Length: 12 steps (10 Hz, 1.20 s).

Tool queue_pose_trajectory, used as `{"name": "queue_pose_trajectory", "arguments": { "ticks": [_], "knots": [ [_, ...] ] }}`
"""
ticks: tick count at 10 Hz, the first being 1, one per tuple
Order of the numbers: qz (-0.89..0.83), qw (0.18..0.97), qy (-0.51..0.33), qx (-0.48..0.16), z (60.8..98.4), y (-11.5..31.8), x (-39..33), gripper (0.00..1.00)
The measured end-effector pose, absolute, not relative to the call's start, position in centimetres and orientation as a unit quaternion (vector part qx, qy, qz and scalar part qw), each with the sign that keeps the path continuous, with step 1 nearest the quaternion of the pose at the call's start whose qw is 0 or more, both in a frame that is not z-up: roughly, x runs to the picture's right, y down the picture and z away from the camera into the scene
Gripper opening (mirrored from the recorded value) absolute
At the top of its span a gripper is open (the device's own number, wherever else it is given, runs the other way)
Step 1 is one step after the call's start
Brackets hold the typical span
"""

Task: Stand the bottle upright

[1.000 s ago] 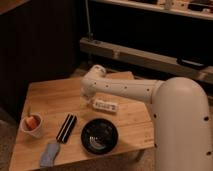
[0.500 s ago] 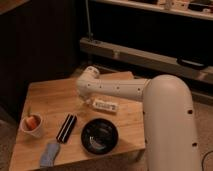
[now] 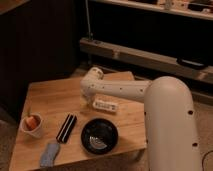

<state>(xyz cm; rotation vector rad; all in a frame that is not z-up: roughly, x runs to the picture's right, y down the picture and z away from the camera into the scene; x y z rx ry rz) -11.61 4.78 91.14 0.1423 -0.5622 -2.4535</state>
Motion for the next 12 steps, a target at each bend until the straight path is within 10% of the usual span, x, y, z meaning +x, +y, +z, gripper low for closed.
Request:
{"name": "queue_pose_trajectory", "arguments": {
  "ticks": [12],
  "knots": [
    [-0.924, 0.304, -0.229, 0.036, 92.2, 6.5, -10.9, 0.8]
  ]
}}
